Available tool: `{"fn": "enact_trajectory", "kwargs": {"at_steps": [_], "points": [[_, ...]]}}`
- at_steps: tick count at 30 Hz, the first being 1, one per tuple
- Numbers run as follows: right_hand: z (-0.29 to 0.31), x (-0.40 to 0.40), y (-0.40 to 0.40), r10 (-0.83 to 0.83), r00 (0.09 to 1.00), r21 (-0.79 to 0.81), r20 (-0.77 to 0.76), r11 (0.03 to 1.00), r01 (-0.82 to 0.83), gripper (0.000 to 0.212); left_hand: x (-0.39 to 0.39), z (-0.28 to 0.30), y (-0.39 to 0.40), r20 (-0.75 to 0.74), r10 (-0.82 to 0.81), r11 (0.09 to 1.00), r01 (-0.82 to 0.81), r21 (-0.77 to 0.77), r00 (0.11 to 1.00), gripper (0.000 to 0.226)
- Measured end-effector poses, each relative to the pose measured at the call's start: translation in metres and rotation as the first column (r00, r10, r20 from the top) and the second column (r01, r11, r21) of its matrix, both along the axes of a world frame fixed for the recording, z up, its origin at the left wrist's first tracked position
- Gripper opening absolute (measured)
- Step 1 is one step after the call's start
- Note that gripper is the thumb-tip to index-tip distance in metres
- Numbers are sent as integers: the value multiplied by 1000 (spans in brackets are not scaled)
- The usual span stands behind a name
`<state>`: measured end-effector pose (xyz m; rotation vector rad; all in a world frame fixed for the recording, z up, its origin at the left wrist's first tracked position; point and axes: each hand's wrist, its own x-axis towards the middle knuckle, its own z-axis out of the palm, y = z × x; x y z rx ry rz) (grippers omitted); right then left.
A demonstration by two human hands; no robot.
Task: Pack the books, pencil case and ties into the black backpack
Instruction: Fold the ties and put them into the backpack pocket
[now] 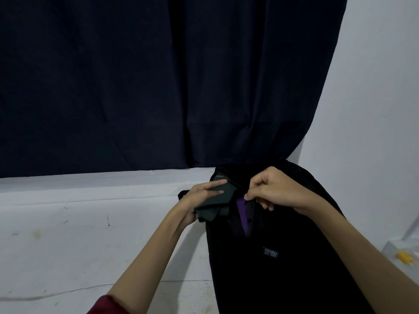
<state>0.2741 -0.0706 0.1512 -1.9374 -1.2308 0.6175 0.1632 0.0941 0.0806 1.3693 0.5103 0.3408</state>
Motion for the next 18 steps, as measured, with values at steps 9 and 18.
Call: {"fn": "enact_trajectory", "kwargs": {"at_steps": [9,18], "points": [[4,-4,0,-22,1000,13,-16,1000,22,18,23,6,-10,-63,78,995,-74,61,995,32],[2,1,0,-27,1000,28,-12,999,28,24,61,4,-26,-11,212,969,-208,134,977,33]]}}
